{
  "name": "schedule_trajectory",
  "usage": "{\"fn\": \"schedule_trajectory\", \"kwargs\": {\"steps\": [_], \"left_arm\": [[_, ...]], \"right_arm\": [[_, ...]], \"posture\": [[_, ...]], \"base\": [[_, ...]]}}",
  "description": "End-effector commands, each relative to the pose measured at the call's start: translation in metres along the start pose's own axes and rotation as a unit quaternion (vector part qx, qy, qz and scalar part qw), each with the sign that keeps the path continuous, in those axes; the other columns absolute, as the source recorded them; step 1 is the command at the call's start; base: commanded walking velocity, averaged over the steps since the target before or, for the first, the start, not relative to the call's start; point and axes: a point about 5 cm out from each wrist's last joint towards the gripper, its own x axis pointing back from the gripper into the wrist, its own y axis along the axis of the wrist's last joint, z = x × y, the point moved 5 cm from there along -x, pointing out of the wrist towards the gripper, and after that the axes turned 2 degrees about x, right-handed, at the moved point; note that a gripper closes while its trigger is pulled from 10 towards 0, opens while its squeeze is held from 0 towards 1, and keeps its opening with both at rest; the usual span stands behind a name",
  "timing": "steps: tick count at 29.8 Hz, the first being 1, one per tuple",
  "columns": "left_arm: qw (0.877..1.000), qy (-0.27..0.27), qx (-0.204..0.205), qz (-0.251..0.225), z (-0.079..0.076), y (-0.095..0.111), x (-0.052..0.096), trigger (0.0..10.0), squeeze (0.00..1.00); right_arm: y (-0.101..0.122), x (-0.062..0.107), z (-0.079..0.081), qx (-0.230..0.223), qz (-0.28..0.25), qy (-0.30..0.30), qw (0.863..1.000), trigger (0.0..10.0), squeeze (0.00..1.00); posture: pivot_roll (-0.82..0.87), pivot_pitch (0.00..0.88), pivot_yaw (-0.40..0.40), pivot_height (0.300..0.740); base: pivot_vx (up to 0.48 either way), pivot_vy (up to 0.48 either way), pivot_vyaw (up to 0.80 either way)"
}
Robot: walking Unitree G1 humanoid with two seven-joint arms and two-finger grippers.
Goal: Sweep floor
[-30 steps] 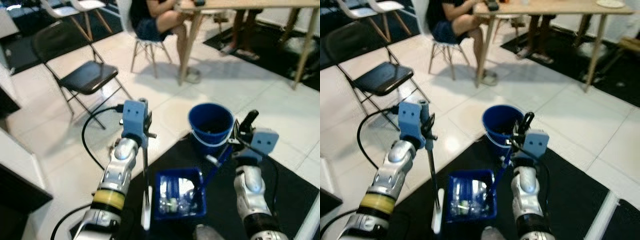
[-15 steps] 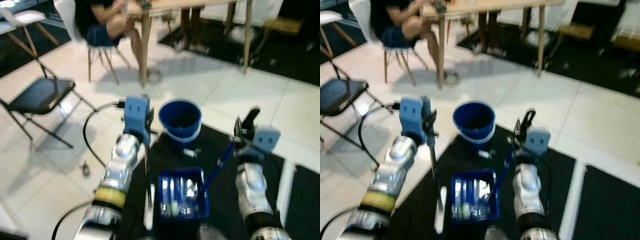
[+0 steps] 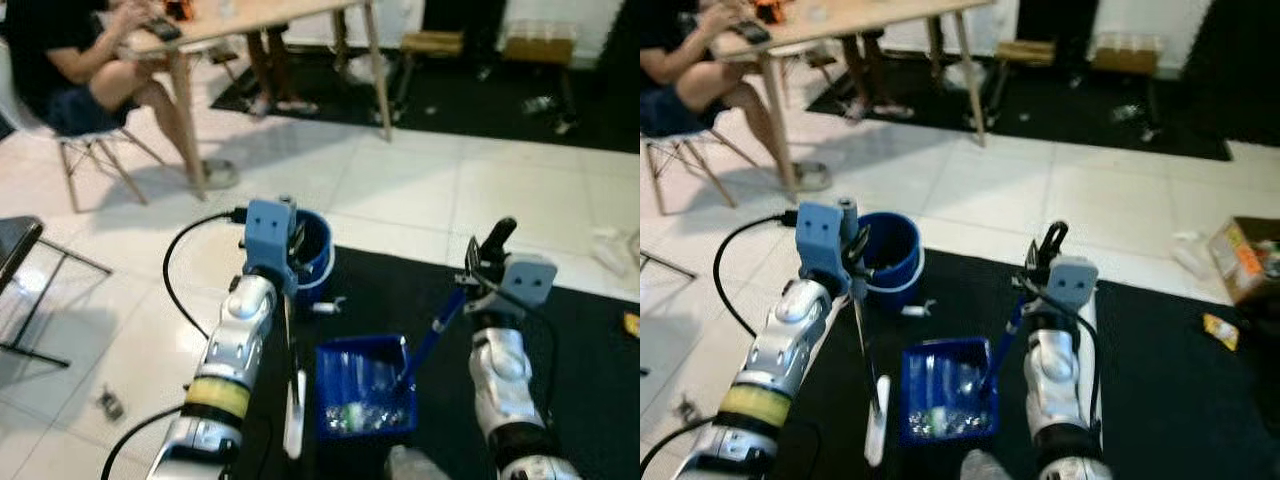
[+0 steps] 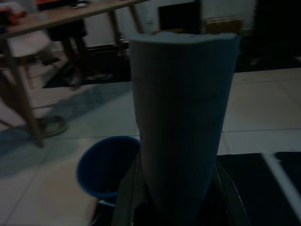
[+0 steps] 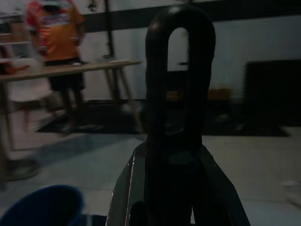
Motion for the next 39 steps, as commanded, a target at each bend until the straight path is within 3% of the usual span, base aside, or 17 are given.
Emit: {"fn": "schedule_trajectory", "kwargs": {"steps": [1, 15, 23, 27, 31, 39], "left_arm": [[1.000, 0.002, -0.007, -0.005, 0.003, 0.003, 0.001, 10.0, 0.00], [1.000, 0.003, -0.016, -0.003, 0.003, 0.005, 0.001, 10.0, 0.00], [0.999, 0.034, -0.010, -0.002, 0.016, 0.005, 0.004, 10.0, 0.00], [0.997, 0.081, 0.015, -0.002, 0.028, 0.000, 0.010, 10.0, 0.00], [0.992, 0.115, 0.043, -0.002, 0.039, -0.004, 0.018, 10.0, 0.00], [0.990, 0.109, 0.085, 0.009, 0.038, -0.009, 0.020, 10.0, 0.00]], "right_arm": [[0.007, -0.002, 0.007, -0.009, -0.016, 0.007, 1.000, 10.0, 0.00], [0.016, -0.010, 0.026, -0.015, -0.030, 0.030, 0.999, 10.0, 0.00], [0.013, -0.009, 0.040, -0.012, -0.021, 0.064, 0.998, 10.0, 0.00], [0.013, -0.009, 0.050, 0.010, -0.015, 0.108, 0.994, 10.0, 0.00], [0.017, -0.013, 0.059, 0.022, -0.016, 0.136, 0.990, 10.0, 0.00], [0.023, -0.016, 0.070, 0.027, -0.026, 0.151, 0.988, 10.0, 0.00]], "posture": [[-0.01, 0.000, 0.088, 0.740], [0.02, 0.002, 0.107, 0.740], [0.04, 0.014, 0.051, 0.740], [0.06, 0.018, -0.041, 0.740], [0.08, 0.014, -0.060, 0.740], [0.08, 0.009, -0.059, 0.740]], "base": [[0.000, 0.000, -0.56], [0.000, 0.000, -0.12], [0.000, 0.000, 0.00], [0.000, 0.000, 0.00], [0.000, 0.000, 0.00], [0.000, 0.000, 0.00]]}}
